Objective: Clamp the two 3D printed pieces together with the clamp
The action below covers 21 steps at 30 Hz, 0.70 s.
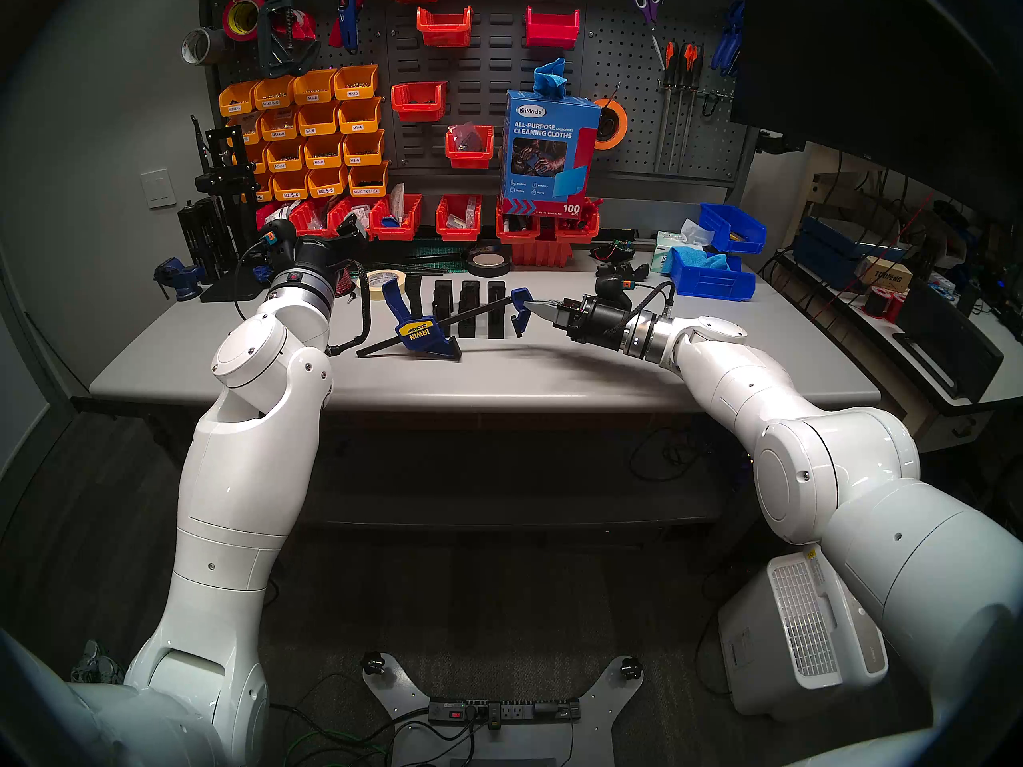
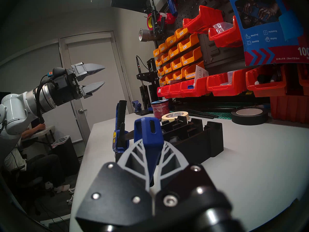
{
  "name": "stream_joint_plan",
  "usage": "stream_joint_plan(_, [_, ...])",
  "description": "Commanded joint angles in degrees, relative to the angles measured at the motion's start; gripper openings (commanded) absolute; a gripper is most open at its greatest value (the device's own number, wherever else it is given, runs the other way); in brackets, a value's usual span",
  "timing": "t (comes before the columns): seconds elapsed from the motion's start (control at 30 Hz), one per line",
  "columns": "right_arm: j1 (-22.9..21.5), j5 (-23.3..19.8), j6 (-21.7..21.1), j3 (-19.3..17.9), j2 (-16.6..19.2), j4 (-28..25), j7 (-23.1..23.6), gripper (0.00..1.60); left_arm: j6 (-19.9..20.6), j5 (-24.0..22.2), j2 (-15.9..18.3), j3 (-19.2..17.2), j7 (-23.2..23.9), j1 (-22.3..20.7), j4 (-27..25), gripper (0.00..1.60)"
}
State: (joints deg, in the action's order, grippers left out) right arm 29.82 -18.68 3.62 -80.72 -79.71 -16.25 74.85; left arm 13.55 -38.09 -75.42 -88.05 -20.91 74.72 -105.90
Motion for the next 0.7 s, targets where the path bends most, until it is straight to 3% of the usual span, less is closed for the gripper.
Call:
stream_joint_plan(0.0, [-2.94,-0.47,0.09,-0.53,0.07,-1.13,0.15,0.0,0.38,-2.3,-0.98,-0.4,0.93,0.09,-3.82,1.6])
stream_joint_plan(0.37, [-3.16,-0.41,0.25,-0.56,0.03,-0.73,0.27,0.0,1.49,-4.97,-1.77,-0.53,2.28,2.94,-4.91,1.6])
stream_joint_plan(0.67, [-3.33,-0.35,0.39,-0.6,0.0,-0.41,0.36,0.0,1.31,-6.19,-0.28,-0.07,6.63,5.08,-4.42,1.6])
